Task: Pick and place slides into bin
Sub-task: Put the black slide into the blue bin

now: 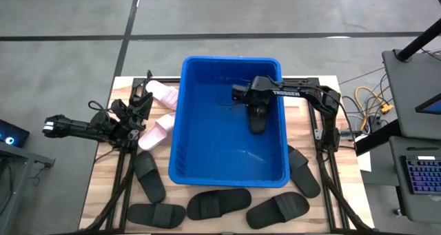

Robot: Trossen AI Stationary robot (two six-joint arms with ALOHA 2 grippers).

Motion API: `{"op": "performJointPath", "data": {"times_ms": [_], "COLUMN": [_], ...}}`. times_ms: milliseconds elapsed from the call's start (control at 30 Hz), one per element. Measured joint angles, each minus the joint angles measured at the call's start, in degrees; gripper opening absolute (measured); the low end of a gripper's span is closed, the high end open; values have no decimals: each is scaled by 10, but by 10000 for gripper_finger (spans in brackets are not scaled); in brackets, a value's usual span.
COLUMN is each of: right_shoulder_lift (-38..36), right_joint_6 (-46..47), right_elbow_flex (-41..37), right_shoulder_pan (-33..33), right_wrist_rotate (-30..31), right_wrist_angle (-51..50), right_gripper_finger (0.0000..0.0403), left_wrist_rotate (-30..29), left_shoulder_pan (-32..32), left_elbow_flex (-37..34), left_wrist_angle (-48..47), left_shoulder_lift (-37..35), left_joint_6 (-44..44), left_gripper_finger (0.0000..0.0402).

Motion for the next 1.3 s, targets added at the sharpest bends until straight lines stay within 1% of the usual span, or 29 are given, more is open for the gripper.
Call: {"op": "performJointPath", "data": {"times_ms": [100,300,533,633,767,900,967,1033,1133,1200,1300], "right_shoulder_lift": [-18,-87,-202,-255,-312,-358,-372,-383,-402,-417,-435], "right_joint_6": [17,31,95,99,99,122,148,173,227,256,295], "right_elbow_flex": [18,52,88,87,87,86,85,85,84,84,84], "right_shoulder_pan": [10,39,96,127,171,194,194,194,216,247,298], "right_wrist_rotate": [-1,-1,0,0,-5,-61,-99,-150,-206,-220,-204], "right_wrist_angle": [7,40,77,117,138,127,97,69,38,39,37], "right_gripper_finger": [308,293,280,276,272,270,270,269,261,252,239], "left_wrist_rotate": [0,0,0,-11,-23,-24,-24,-24,-24,-24,-24], "left_shoulder_pan": [0,0,0,0,0,0,0,0,0,0,0], "left_elbow_flex": [0,0,-1,-1,-1,-1,-1,-1,-1,-1,-1], "left_wrist_angle": [0,0,0,0,0,0,0,0,0,0,0], "left_shoulder_lift": [0,0,-1,0,0,0,0,0,0,0,1], "left_joint_6": [0,-13,-13,-13,-13,-13,-13,-13,-13,-13,-13], "left_gripper_finger": [148,148,148,148,148,148,148,148,148,148,148]}}
